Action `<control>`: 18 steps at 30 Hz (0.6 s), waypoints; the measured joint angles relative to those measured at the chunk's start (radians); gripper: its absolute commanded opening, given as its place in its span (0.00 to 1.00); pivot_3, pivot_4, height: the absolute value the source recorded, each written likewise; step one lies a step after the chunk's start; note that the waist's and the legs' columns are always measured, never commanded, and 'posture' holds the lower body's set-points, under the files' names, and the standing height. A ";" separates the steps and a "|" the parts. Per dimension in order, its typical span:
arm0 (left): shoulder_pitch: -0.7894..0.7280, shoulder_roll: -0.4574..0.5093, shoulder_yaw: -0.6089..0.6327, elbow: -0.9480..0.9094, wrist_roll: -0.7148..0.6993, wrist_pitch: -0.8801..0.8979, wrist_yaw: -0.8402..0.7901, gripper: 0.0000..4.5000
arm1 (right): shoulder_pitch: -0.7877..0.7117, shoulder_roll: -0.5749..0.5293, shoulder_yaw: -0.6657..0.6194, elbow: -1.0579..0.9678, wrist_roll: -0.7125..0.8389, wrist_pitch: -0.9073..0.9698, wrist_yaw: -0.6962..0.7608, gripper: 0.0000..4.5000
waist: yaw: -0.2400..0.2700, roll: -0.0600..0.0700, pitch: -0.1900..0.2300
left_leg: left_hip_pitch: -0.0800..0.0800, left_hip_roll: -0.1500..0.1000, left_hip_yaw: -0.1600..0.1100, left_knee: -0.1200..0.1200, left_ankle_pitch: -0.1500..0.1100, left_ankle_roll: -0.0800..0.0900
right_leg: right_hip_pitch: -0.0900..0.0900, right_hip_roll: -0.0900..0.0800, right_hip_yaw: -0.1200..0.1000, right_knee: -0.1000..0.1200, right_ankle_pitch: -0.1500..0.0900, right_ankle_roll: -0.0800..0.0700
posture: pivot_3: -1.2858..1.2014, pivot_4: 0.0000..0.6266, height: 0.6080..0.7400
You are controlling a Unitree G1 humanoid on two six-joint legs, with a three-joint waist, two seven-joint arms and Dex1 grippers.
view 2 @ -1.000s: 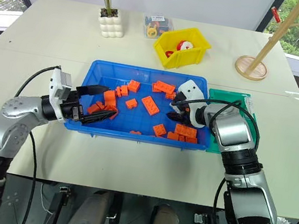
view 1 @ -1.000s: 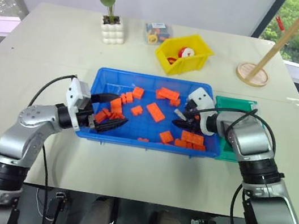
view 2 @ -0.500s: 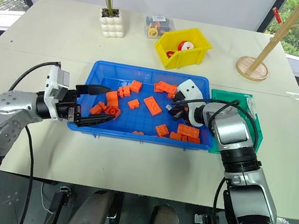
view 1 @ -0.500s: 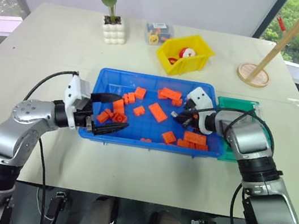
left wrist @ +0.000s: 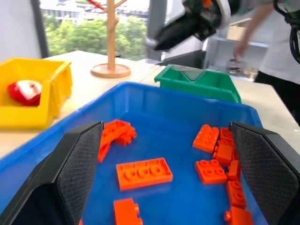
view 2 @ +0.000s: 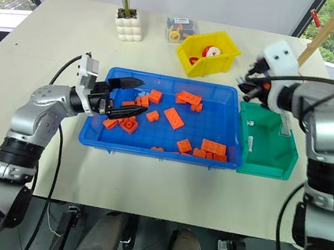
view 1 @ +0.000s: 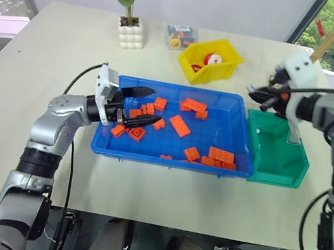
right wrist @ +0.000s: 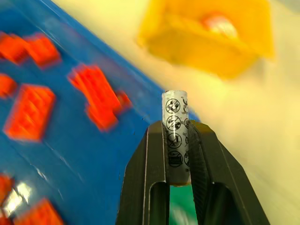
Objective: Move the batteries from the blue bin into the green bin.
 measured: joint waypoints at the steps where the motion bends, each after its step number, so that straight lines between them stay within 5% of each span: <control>1: -0.029 -0.012 -0.012 0.031 0.004 -0.011 -0.022 1.00 | 0.062 -0.021 -0.041 -0.033 0.004 0.024 -0.013 0.01 | 0.002 0.000 0.000 | 0.000 0.000 -0.001 0.000 0.000 0.000 | 0.000 0.000 -0.001 0.000 0.000 0.000 | 0.52 0.24 1.00; 7: -0.119 -0.046 -0.045 0.160 0.043 -0.046 -0.115 1.00 | 0.270 -0.029 -0.223 -0.167 0.029 0.128 -0.083 0.01 | -0.003 0.000 0.000 | 0.000 0.001 0.000 0.000 0.000 0.000 | 0.000 0.001 0.000 0.000 0.000 0.000 | 0.52 0.24 1.00; 16: -0.147 -0.058 -0.051 0.226 0.072 -0.068 -0.151 1.00 | 0.351 0.053 -0.287 -0.217 0.078 0.145 -0.165 0.99 | -0.001 0.000 0.000 | 0.000 0.001 -0.001 0.001 0.000 0.000 | 0.000 0.001 0.000 0.000 0.000 0.000 | 0.52 0.24 1.00; 18: -0.147 -0.057 -0.048 0.226 0.074 -0.068 -0.147 1.00 | 0.345 0.057 -0.285 -0.210 0.080 0.137 -0.182 0.99 | -0.001 0.000 0.000 | 0.000 0.001 -0.001 0.001 0.000 0.000 | 0.000 0.001 0.000 0.000 0.000 0.000 | 0.52 0.24 1.00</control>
